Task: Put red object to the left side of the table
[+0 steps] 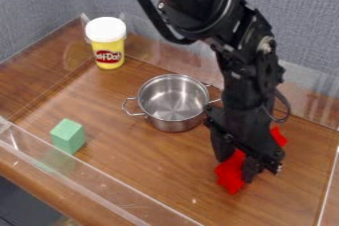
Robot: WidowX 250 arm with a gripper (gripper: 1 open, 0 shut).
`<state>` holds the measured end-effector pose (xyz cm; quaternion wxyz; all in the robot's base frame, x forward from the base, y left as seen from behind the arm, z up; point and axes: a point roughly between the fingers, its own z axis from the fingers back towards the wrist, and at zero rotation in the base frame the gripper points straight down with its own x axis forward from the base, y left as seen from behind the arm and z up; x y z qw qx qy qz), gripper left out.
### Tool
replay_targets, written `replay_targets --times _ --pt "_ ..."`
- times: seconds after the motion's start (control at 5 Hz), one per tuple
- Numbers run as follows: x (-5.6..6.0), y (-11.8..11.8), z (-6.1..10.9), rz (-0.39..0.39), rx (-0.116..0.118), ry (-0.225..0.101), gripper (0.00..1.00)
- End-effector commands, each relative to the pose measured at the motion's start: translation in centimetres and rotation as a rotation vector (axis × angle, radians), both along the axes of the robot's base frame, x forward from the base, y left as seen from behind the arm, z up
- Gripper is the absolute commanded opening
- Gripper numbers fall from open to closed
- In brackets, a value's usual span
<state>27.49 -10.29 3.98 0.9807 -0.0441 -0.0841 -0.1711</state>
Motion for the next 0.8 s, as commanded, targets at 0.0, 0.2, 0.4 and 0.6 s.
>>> replay_targets --times 0.0,0.2,0.4,0.6 --pt "0.99 -0.19 2.53 0.014 -0.033 -0.082 1.0" --pt "0.85 -0.42 2.54 0.019 -0.04 -0.082 1.0" --pt "0.87 -0.48 2.1 0.014 -0.039 -0.074 0.0" --pt "0.74 -0.66 1.95 0.02 -0.044 -0.07 1.0"
